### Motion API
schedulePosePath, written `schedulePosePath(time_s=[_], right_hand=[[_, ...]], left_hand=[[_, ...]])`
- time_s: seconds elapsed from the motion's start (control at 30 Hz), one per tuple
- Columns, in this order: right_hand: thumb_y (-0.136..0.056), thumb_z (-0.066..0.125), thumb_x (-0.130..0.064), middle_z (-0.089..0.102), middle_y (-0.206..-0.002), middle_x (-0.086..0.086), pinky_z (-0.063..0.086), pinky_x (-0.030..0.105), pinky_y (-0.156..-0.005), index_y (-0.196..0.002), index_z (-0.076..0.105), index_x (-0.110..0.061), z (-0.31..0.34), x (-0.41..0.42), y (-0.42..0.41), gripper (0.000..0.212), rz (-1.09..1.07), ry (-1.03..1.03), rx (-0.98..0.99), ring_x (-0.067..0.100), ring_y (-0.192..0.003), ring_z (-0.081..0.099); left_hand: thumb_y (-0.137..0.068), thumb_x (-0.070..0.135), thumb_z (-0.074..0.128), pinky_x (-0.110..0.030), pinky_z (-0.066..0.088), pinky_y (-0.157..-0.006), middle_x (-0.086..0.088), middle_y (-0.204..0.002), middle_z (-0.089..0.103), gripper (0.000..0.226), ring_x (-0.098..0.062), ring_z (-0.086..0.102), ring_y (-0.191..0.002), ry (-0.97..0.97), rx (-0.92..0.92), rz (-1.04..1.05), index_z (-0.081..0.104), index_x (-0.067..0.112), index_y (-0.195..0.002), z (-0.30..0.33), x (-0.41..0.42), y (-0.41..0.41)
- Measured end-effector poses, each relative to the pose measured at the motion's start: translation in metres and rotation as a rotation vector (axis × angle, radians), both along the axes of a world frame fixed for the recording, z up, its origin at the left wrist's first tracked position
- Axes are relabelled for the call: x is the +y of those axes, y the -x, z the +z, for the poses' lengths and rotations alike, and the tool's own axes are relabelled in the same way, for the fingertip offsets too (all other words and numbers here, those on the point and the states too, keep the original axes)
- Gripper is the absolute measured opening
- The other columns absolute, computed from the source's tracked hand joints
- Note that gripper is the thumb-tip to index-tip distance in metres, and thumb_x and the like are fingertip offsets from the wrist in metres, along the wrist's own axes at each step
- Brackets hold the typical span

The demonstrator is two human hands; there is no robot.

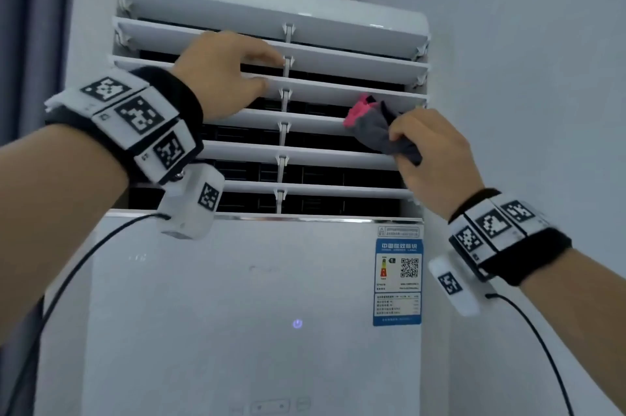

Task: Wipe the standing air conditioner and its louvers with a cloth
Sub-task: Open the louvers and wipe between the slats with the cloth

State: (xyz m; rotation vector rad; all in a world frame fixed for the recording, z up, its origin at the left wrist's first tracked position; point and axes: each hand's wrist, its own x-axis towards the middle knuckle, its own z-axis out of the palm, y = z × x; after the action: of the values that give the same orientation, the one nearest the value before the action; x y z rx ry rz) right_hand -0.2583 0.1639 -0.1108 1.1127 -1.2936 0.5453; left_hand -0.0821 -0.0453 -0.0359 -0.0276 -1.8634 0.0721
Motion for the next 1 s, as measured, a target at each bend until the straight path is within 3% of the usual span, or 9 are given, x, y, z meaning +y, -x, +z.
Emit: schedulePosePath(time_s=[0.07, 0.13, 0.2, 0.33, 0.4, 0.47, 0.7, 0.8, 1.0], right_hand=[[-0.070, 0.062, 0.009, 0.064, -0.088, 0.012, 0.047, 0.033, -0.069, -0.090, 0.060, -0.003, -0.002, 0.006, 0.005, 0.024, -0.097, -0.042, 0.034, 0.032, -0.080, 0.057], [-0.072, 0.061, 0.010, 0.067, -0.091, 0.015, 0.049, 0.034, -0.067, -0.097, 0.062, -0.001, -0.004, 0.014, 0.011, 0.027, -0.175, -0.081, 0.033, 0.034, -0.079, 0.060], [-0.074, 0.059, 0.011, 0.068, -0.095, 0.017, 0.050, 0.036, -0.070, -0.103, 0.063, 0.000, -0.005, 0.021, 0.014, 0.031, -0.189, -0.111, -0.033, 0.035, -0.080, 0.062], [-0.078, 0.055, 0.007, 0.069, -0.097, 0.018, 0.044, 0.031, -0.073, -0.107, 0.064, -0.006, 0.002, 0.012, 0.001, 0.033, -0.226, -0.145, -0.165, 0.036, -0.084, 0.063], [-0.081, 0.052, 0.004, 0.069, -0.095, 0.015, 0.039, 0.027, -0.071, -0.107, 0.064, -0.010, 0.005, -0.002, -0.011, 0.032, -0.221, -0.157, -0.197, 0.035, -0.084, 0.061], [-0.083, 0.049, 0.002, 0.069, -0.096, 0.013, 0.043, 0.032, -0.074, -0.108, 0.065, -0.012, 0.006, -0.022, -0.025, 0.032, -0.195, -0.158, -0.205, 0.035, -0.086, 0.060], [-0.085, 0.041, -0.009, 0.068, -0.102, 0.014, 0.048, 0.039, -0.078, -0.105, 0.067, -0.013, 0.018, -0.090, -0.057, 0.033, -0.291, -0.236, -0.232, 0.035, -0.092, 0.058], [-0.084, 0.044, -0.004, 0.068, -0.109, 0.012, 0.048, 0.042, -0.085, -0.110, 0.066, -0.014, 0.009, -0.071, -0.046, 0.035, -0.224, -0.202, -0.239, 0.034, -0.098, 0.059], [-0.085, 0.048, 0.003, 0.068, -0.105, 0.017, 0.046, 0.039, -0.082, -0.108, 0.066, -0.005, -0.006, -0.018, -0.008, 0.030, -0.382, -0.032, -0.305, 0.036, -0.090, 0.061]], left_hand=[[-0.083, 0.012, 0.059, 0.005, 0.032, -0.082, 0.013, -0.091, 0.066, 0.023, -0.002, 0.058, -0.089, 0.075, -0.007, -0.066, 0.071, 0.022, -0.101, -0.009, 0.002, -0.008], [-0.082, 0.014, 0.061, -0.011, 0.043, -0.089, 0.009, -0.092, 0.069, 0.024, -0.009, 0.063, -0.091, 0.054, -0.129, -0.052, 0.070, 0.023, -0.103, -0.014, -0.006, -0.013], [-0.084, 0.022, 0.062, -0.025, 0.043, -0.094, 0.005, -0.104, 0.070, 0.026, -0.014, 0.062, -0.099, 0.021, -0.214, 0.079, 0.067, 0.025, -0.109, -0.017, -0.020, -0.015], [-0.090, 0.040, 0.052, -0.035, 0.046, -0.085, -0.006, -0.093, 0.069, 0.027, -0.026, 0.058, -0.092, -0.001, -0.302, 0.258, 0.072, 0.023, -0.096, -0.014, -0.050, -0.018], [-0.091, 0.046, 0.047, -0.035, 0.045, -0.077, -0.006, -0.087, 0.067, 0.033, -0.028, 0.056, -0.087, -0.007, -0.311, 0.293, 0.071, 0.024, -0.090, -0.014, -0.056, -0.016], [-0.090, 0.051, 0.043, -0.033, 0.042, -0.072, -0.004, -0.081, 0.064, 0.037, -0.028, 0.055, -0.084, -0.011, -0.302, 0.315, 0.069, 0.024, -0.086, -0.015, -0.059, -0.014], [-0.092, 0.052, 0.040, -0.033, 0.041, -0.073, -0.005, -0.090, 0.067, 0.041, -0.028, 0.057, -0.087, -0.003, -0.255, 0.310, 0.067, 0.022, -0.094, -0.017, -0.063, -0.007], [-0.092, 0.051, 0.040, -0.031, 0.036, -0.071, 0.000, -0.087, 0.063, 0.037, -0.023, 0.050, -0.081, -0.002, -0.198, 0.299, 0.068, 0.027, -0.096, -0.021, -0.063, -0.005], [-0.092, 0.050, 0.039, -0.031, 0.034, -0.069, -0.002, -0.091, 0.065, 0.037, -0.026, 0.052, -0.084, 0.038, -0.156, 0.310, 0.068, 0.027, -0.095, -0.022, -0.064, -0.004]])
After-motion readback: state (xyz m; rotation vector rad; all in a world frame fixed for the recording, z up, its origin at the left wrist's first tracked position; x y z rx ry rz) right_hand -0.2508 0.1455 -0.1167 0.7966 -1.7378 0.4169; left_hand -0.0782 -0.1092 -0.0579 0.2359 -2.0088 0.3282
